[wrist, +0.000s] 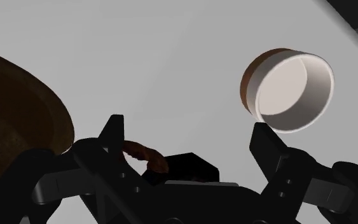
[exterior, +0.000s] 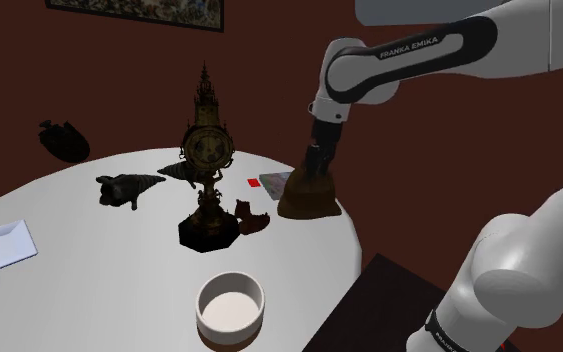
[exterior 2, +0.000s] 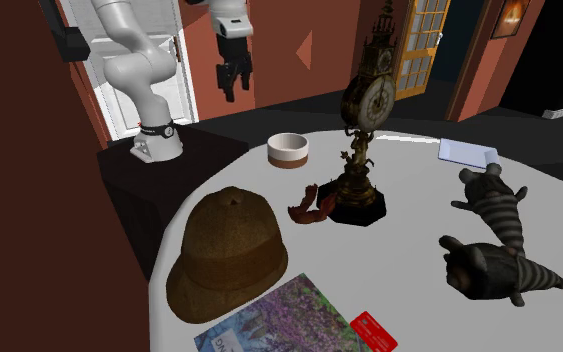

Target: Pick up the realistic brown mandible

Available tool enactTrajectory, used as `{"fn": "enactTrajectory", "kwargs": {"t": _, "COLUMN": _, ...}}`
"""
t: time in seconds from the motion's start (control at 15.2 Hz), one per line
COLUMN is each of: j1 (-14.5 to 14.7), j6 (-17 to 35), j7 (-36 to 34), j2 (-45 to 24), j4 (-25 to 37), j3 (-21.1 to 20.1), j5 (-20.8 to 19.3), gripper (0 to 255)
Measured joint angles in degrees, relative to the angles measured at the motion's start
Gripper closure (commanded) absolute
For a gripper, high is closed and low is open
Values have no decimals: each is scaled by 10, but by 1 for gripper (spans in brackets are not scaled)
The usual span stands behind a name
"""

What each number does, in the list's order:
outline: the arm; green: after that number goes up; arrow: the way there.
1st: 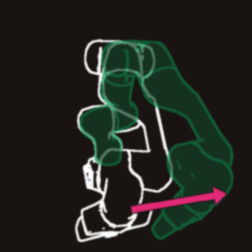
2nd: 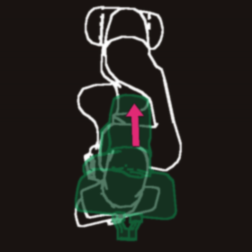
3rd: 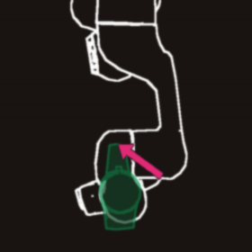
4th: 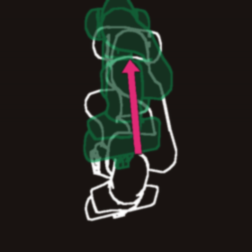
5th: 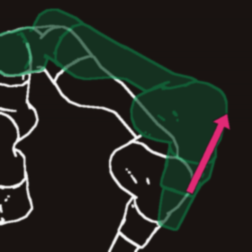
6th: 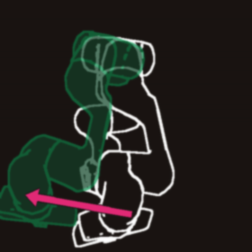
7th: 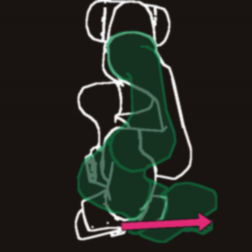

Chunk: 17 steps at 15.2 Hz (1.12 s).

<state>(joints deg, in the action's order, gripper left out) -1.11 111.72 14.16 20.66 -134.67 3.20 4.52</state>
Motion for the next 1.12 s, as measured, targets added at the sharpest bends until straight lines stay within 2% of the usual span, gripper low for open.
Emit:
{"fn": "enactTrajectory", "kwargs": {"t": 0.59, "j1": 2, "j6": 127, "j7": 59, "j2": -181, "j4": 59, "j3": 15, "j5": 21, "gripper": 0}}
{"fn": "enactTrajectory", "kwargs": {"t": 1.12, "j1": -4, "j6": 199, "j7": 109, "j2": -357, "j4": 169, "j3": 13, "j5": 50, "gripper": 0}}
